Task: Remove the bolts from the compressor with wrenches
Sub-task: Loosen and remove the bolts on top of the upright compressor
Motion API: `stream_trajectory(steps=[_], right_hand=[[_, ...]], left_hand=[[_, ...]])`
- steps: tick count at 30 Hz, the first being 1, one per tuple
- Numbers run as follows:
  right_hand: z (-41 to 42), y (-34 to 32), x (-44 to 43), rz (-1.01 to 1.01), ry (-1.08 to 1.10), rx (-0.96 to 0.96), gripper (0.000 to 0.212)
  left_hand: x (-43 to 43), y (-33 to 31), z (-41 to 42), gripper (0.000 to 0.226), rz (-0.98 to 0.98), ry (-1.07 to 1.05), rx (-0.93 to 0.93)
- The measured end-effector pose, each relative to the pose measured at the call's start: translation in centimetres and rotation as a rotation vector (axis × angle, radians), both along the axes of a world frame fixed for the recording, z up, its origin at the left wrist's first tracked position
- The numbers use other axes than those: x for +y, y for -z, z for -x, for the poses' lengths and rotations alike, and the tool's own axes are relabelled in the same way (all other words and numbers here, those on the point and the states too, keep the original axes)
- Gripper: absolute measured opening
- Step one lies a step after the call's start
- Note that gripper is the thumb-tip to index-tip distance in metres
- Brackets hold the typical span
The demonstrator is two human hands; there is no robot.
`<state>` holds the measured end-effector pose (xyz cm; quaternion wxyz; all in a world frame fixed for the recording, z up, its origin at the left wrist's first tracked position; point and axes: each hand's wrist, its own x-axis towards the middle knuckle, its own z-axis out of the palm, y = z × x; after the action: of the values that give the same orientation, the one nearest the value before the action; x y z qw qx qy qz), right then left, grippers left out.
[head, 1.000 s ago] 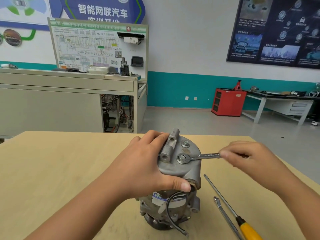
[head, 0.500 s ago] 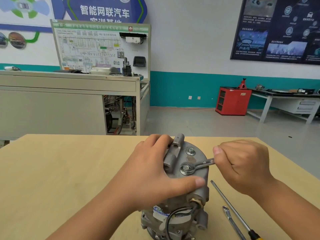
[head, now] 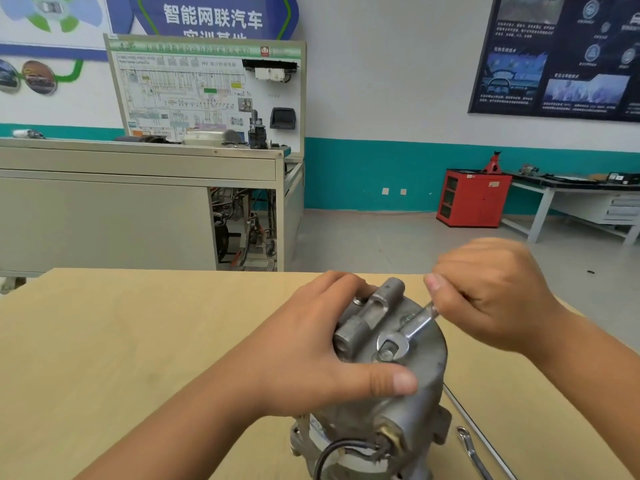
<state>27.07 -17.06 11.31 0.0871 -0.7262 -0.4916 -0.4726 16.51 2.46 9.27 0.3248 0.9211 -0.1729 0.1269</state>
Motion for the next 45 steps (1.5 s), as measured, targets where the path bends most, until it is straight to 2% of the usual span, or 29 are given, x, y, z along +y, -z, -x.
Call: stream_trajectory(steps=[2, 4, 6, 11, 14, 17, 21, 24, 26, 29, 36, 42, 45], right_hand=[[-0.3, -1.2, -0.4, -0.091, 0.097, 0.003, 0.047], [0.3, -2.2, -1.0, -0.25, 0.173, 0.15, 0.046], [1.6, -1.9, -1.7, -0.299, 0.28, 0.286, 0.046], [5.5, 1.3, -3.9, -0.232, 0.588, 0.301, 0.057], [7.0, 1.9, -3.3, -0.107, 0.722, 0.409, 0.051], [7.6, 2.5, -2.9, 0.068, 0.881, 0.303, 0.059], [7.7, 1.9, -2.4, 0.014, 0.952, 0.268, 0.056], [6.6, 2.5, -2.6, -0.184, 0.696, 0.196, 0.048], [5.9, 2.8, -2.5, -0.224, 0.609, 0.142, 0.042], [5.1, 2.8, -2.4, -0.242, 0.55, 0.072, 0.04], [3.0, 3.5, -3.3, -0.253, 0.471, 0.015, 0.049], [2.1, 3.5, -3.4, -0.252, 0.443, 0.035, 0.049], [1.8, 3.4, -3.1, -0.257, 0.34, 0.109, 0.05]], left_hand=[[0.2, 0.0, -0.1, 0.066, 0.002, 0.025, 0.016], [0.3, 0.0, 0.0, 0.069, 0.003, 0.022, 0.011], [0.2, 0.0, 0.2, 0.066, 0.002, -0.002, 0.016], [-0.9, 0.3, 0.9, 0.057, -0.009, -0.142, -0.012], [-2.2, 0.9, 1.6, 0.068, 0.001, -0.282, -0.065], [-3.4, 1.2, 2.2, 0.075, -0.01, -0.422, -0.09], [-4.0, 1.3, 2.5, 0.067, 0.062, -0.48, -0.097], [-3.9, 1.3, 2.4, 0.059, 0.123, -0.464, -0.104], [-3.7, 1.3, 2.3, 0.055, 0.139, -0.449, -0.103], [-3.4, 1.5, 2.0, 0.054, 0.155, -0.441, -0.118], [-4.2, 2.6, 1.7, 0.074, 0.096, -0.56, -0.234], [-4.8, 2.7, 1.6, 0.072, 0.058, -0.607, -0.258], [-4.5, 2.8, 1.8, 0.064, 0.1, -0.557, -0.262]])
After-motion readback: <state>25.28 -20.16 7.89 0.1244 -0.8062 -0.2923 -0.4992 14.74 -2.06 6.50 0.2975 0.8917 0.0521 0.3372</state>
